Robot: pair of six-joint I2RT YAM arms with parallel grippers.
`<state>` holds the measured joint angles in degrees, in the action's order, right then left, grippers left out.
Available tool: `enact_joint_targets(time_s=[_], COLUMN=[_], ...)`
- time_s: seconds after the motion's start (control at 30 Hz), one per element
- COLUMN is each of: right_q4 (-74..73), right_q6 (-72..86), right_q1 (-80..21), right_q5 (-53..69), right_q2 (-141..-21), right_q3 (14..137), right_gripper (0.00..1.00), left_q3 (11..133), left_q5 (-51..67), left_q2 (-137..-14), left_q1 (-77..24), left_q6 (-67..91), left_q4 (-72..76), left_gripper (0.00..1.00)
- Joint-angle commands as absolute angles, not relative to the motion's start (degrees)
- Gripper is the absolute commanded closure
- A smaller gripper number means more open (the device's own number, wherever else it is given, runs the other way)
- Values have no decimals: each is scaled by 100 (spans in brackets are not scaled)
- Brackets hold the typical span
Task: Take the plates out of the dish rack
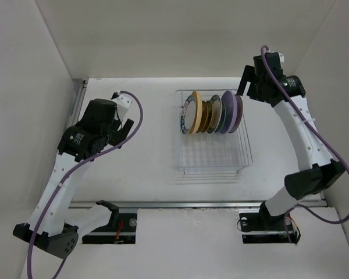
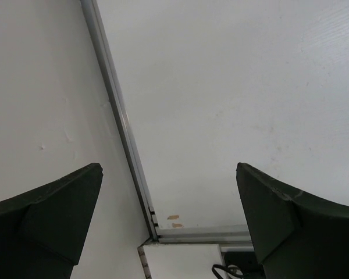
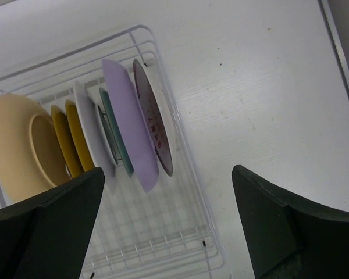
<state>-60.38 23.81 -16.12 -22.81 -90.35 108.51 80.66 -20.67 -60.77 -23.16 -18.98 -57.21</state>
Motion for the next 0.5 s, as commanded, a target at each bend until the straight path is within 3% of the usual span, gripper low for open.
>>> enact_joint_targets(time_s=[0.0, 0.07, 0.1, 0.17, 0.47], right_q4=[-5696, -5486, -5406, -5196, -4649], right_q6=[2285, 2285, 2233, 2232, 2232], right_q1=[-1504, -1451, -1450, -1450, -1450], right_q5=[-2426, -2295, -2216, -2084, -2205], right_q2=[-9123, -9324, -9395, -9544, -10203], right_q3=[11075, 10890, 10829, 10627, 10239], right_gripper=[6, 17, 30, 41, 52], left_q3=[7876, 7586, 7324, 7111, 6794], left_q5=[-2477, -2557, -2558, -2681, -3093], left_q2=[-5732, -5538, -5354, -5221, -5027], left_q1=[-2329, -2329, -2329, -2329, -2329], left_q6=[-2065, -2197, -2258, -2390, -2505], left_q4=[-5346, -5195, -5125, -5001, -4983], left_gripper=[0, 0, 0, 0, 0])
